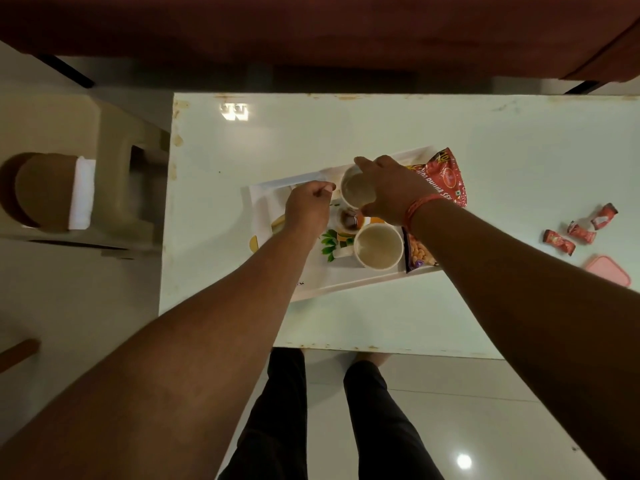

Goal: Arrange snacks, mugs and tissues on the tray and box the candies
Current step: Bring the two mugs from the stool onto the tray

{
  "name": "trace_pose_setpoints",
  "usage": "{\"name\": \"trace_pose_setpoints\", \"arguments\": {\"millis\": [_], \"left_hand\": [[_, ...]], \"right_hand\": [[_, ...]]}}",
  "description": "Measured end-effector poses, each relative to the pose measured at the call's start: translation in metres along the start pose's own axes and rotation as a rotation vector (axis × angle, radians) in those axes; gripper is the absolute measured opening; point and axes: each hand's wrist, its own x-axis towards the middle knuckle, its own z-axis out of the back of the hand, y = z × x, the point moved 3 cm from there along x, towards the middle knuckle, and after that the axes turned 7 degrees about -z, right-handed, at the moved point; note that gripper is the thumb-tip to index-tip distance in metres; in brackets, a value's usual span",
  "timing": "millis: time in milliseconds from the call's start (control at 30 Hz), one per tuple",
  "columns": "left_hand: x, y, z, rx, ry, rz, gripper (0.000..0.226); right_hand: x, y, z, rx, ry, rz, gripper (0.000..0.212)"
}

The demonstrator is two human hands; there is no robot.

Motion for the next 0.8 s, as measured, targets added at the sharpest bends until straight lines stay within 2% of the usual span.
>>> {"name": "trace_pose_setpoints", "arguments": {"millis": [733,800], "left_hand": [[0.008,0.003,0.005,-0.038,0.078,-0.022,0.028],[0.010,0.006,0.011,-0.068,0.069,-0.014,0.028]], "right_hand": [[-0.001,0.001,0.002,-0.011,0.049,-0.041,0.099],[-0.002,0.003,0.003,0.004,0.006,-0.048,0.096]]}}
